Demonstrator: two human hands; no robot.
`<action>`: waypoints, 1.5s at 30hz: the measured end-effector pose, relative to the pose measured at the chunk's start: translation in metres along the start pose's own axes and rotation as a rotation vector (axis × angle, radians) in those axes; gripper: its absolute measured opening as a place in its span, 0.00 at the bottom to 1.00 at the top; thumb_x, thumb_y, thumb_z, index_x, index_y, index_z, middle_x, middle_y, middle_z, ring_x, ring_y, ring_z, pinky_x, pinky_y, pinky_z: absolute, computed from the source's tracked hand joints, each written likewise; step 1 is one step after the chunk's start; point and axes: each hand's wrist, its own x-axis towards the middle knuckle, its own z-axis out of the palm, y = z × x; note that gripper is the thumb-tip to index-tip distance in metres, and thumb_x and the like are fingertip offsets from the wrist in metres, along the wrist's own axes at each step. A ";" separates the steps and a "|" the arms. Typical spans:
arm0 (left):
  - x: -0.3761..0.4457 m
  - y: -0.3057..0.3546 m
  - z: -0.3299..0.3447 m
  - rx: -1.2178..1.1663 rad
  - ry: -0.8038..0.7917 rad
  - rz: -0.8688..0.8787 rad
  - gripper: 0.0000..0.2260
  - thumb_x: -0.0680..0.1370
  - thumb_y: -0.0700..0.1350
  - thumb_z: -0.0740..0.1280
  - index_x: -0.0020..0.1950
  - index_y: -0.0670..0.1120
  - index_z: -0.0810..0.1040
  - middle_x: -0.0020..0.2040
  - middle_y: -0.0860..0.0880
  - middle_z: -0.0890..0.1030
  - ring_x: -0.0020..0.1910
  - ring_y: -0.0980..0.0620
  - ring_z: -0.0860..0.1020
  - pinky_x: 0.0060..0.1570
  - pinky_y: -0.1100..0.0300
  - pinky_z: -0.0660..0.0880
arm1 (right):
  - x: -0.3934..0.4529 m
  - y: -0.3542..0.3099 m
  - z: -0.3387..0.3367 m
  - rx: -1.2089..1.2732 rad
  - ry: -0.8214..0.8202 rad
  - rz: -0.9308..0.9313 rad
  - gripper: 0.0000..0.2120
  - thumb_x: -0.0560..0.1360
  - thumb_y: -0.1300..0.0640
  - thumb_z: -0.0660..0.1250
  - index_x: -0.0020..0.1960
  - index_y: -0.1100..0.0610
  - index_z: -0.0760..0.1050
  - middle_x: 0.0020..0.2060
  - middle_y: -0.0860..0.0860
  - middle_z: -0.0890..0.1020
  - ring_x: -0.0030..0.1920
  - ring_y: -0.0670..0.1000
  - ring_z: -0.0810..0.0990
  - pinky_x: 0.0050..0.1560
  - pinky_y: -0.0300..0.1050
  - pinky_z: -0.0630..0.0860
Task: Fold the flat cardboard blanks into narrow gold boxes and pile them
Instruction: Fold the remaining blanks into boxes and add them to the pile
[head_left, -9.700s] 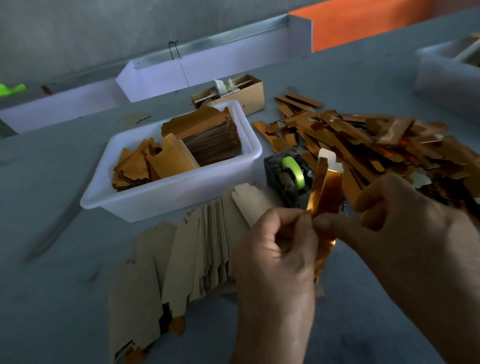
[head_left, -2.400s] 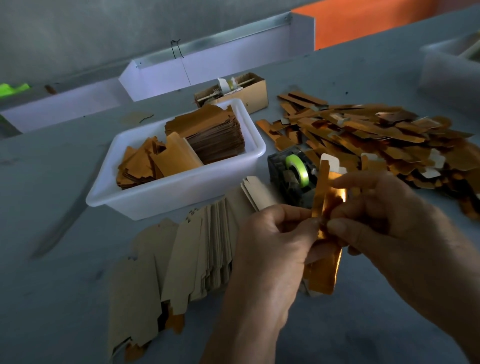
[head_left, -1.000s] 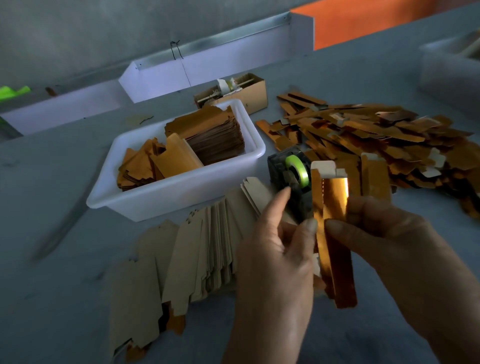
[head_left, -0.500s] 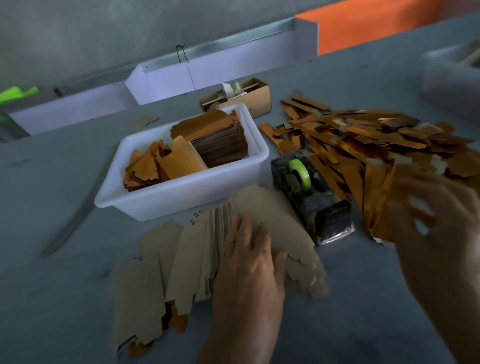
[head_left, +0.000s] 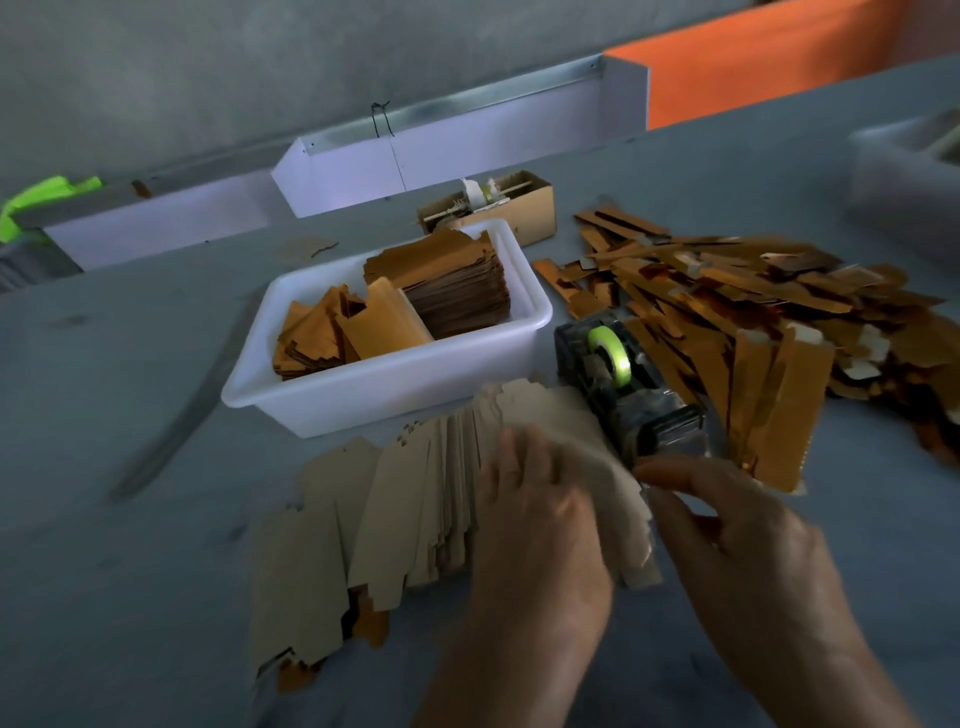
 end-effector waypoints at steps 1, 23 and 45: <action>0.000 0.000 0.000 0.039 -0.044 -0.001 0.28 0.81 0.46 0.61 0.78 0.47 0.52 0.78 0.47 0.47 0.77 0.45 0.44 0.77 0.50 0.46 | 0.001 0.001 0.002 0.018 -0.040 0.027 0.09 0.73 0.62 0.68 0.48 0.48 0.81 0.42 0.40 0.79 0.38 0.33 0.75 0.38 0.17 0.66; -0.019 -0.029 0.002 -0.495 0.060 -0.061 0.32 0.72 0.65 0.55 0.75 0.62 0.54 0.74 0.68 0.42 0.72 0.72 0.39 0.66 0.80 0.42 | 0.018 -0.004 0.025 0.501 -0.162 0.391 0.09 0.70 0.59 0.71 0.45 0.45 0.79 0.34 0.46 0.84 0.36 0.45 0.82 0.35 0.38 0.76; -0.010 -0.029 -0.015 -1.147 0.127 -0.407 0.12 0.67 0.46 0.76 0.49 0.52 0.80 0.41 0.55 0.85 0.39 0.59 0.82 0.33 0.69 0.75 | 0.010 -0.019 0.016 0.782 -0.271 0.407 0.05 0.70 0.63 0.69 0.44 0.57 0.80 0.30 0.51 0.81 0.27 0.42 0.74 0.26 0.33 0.70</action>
